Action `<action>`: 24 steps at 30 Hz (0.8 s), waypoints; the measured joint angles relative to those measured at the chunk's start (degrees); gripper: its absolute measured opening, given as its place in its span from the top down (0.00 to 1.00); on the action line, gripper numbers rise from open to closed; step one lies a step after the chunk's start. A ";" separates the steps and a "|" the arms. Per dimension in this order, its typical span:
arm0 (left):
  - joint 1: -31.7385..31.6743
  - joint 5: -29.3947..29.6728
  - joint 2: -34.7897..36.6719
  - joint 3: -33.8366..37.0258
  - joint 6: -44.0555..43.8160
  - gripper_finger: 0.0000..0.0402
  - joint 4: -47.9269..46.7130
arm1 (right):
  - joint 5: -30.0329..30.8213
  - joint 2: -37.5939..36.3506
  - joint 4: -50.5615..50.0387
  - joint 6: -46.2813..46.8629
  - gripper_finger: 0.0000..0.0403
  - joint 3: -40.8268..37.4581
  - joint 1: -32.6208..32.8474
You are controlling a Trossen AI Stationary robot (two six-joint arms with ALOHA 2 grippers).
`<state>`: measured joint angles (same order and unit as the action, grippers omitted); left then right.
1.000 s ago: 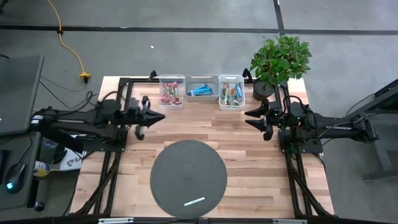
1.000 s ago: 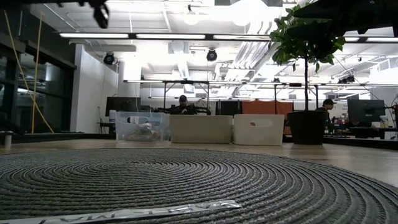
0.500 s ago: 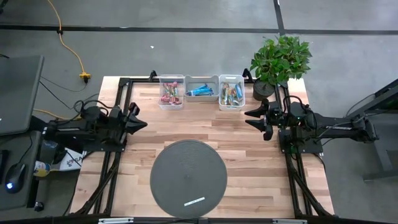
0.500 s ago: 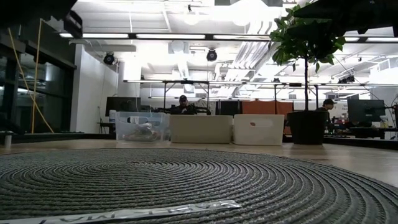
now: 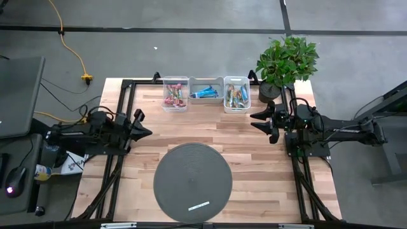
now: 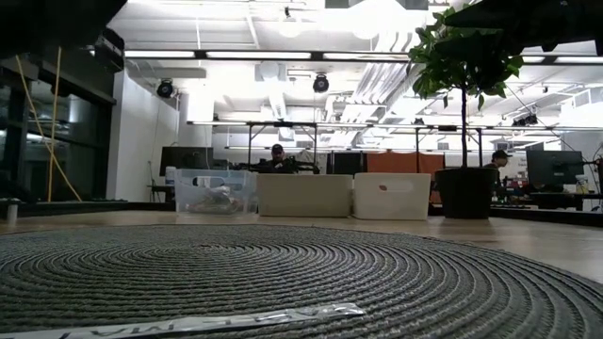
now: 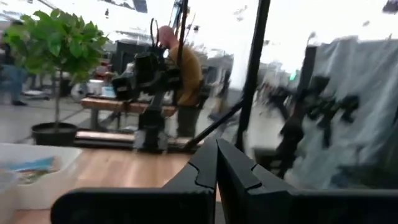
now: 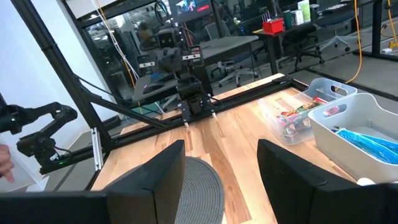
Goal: Pick and place Granola Bars by type
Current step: Return to Home Position
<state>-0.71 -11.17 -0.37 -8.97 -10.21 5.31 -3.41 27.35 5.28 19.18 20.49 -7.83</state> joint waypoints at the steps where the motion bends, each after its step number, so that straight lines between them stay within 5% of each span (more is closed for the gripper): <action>1: 0.00 0.47 0.02 0.00 1.89 1.00 -1.40 | 0.01 0.00 0.00 0.04 0.54 0.00 0.01; 9: 0.00 5.56 -0.01 0.00 3.57 1.00 -13.96 | 0.01 0.02 0.00 0.15 0.54 0.00 0.01; 24: 0.00 6.22 -0.01 0.00 0.49 1.00 -25.82 | -0.01 0.00 0.01 0.01 0.54 0.00 0.01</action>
<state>-0.71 -4.95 -0.38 -8.97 -9.72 -20.50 -3.41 27.35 5.28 19.19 20.49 -7.82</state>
